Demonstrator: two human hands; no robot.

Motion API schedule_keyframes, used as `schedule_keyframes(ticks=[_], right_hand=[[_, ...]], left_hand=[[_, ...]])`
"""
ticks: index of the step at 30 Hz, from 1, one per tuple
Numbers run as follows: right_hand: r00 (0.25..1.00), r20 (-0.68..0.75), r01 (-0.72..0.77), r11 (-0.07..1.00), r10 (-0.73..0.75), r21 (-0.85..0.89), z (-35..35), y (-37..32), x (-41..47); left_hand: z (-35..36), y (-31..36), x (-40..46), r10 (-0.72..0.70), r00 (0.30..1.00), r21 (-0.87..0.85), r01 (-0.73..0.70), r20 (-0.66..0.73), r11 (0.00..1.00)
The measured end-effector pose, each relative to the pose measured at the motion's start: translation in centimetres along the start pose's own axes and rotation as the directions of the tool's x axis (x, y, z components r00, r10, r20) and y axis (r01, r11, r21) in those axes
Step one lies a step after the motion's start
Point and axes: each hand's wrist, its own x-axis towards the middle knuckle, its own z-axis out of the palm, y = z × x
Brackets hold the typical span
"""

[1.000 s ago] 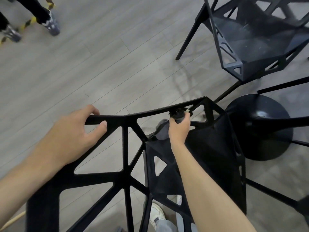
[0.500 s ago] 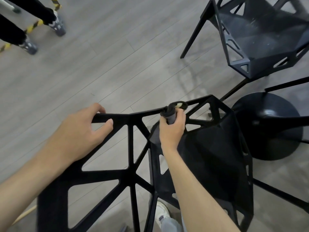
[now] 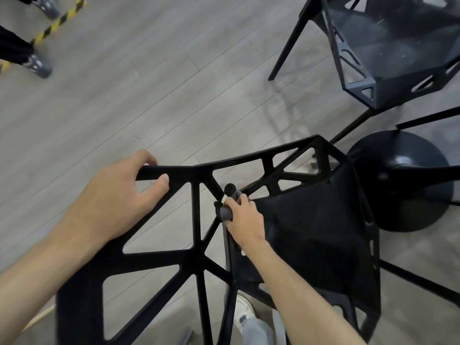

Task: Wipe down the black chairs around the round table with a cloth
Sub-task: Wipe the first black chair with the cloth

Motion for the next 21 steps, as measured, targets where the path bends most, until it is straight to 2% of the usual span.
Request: schedule_keyframes(ticks=[2,4,7,10,13,17,21], right_hand=[[0.999,-0.040,0.002,0.998,-0.004,-0.064,-1.6,1.2,0.2],[0.978,-0.180,-0.112,0.994,0.108,-0.011,-3.9,3.0,0.4],[0.854,-0.421,-0.253,0.951,0.306,0.178,-7.1,5.2,1.2],[0.785,-0.496,-0.300,0.928,0.371,0.219,-7.2,4.8,2.1],[0.831,-0.407,-0.331,0.925,0.380,0.187,-3.8,2.2,1.3],[0.958,-0.182,-0.216,0.975,0.222,0.055,2.5,-1.2,-2.6],[0.988,-0.044,-0.147,0.989,0.148,0.034,4.6,-0.2,-6.1]], left_hand=[[0.0,0.0,0.0,0.003,1.000,-0.004,-0.003,-0.003,1.000],[0.0,-0.1,0.0,0.008,1.000,-0.006,-0.008,-0.008,1.000],[0.1,-0.1,0.1,0.009,1.000,0.006,-0.009,-0.012,1.000],[0.2,-0.1,0.1,0.019,1.000,0.010,-0.019,-0.014,1.000],[0.1,-0.1,0.1,0.026,1.000,0.008,-0.026,-0.014,1.000],[0.2,-0.1,0.1,0.029,1.000,0.016,-0.029,-0.006,0.999],[0.0,0.1,0.2,0.016,1.000,0.031,-0.016,0.016,0.999]])
